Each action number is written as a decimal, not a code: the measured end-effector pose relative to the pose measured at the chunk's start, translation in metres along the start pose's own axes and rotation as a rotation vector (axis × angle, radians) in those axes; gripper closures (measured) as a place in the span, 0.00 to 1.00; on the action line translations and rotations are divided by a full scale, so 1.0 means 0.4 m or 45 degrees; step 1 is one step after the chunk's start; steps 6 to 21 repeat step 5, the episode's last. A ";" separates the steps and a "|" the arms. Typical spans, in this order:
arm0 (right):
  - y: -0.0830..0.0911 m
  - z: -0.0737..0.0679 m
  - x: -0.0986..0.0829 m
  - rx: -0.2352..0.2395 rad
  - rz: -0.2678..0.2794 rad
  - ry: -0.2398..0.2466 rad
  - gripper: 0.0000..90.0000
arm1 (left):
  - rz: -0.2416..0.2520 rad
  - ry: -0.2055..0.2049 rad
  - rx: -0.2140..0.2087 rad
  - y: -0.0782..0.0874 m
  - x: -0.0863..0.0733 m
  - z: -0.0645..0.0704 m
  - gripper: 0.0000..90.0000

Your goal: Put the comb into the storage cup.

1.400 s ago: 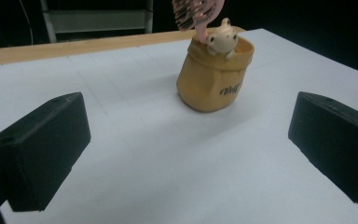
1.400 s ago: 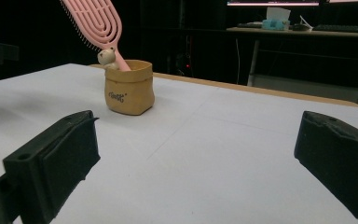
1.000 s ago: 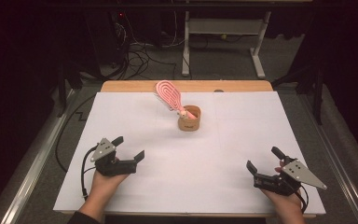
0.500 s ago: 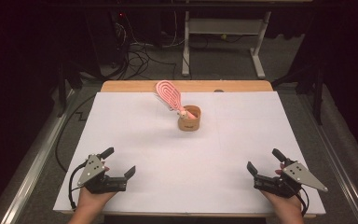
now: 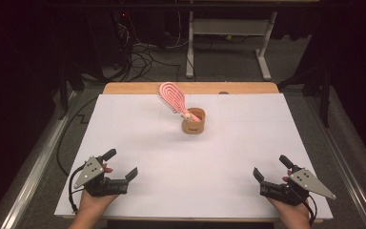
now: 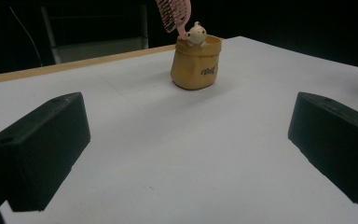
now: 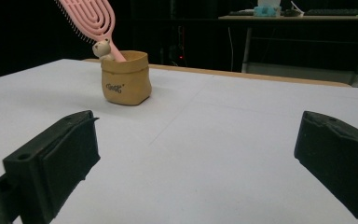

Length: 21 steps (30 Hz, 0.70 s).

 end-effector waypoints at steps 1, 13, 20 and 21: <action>0.000 -0.001 -0.001 0.003 0.000 -0.004 0.00 | -0.005 -0.002 -0.005 0.000 0.001 0.002 0.00; 0.000 -0.004 -0.001 0.018 0.001 0.004 0.00 | -0.016 -0.022 -0.003 0.001 0.004 0.008 0.00; 0.000 -0.004 -0.001 0.018 0.001 0.004 0.00 | -0.016 -0.022 -0.003 0.001 0.004 0.008 0.00; 0.000 -0.004 -0.001 0.018 0.001 0.004 0.00 | -0.016 -0.022 -0.003 0.001 0.004 0.008 0.00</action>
Point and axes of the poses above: each handheld gripper's, and its own axes: y roughly backward along the jaws, x roughly out of its top, z roughly to its right, the point moved 7 cm from there along -y, roughly forward along the jaws, and after that the axes turned 6 degrees about z, right-handed, at the moved point
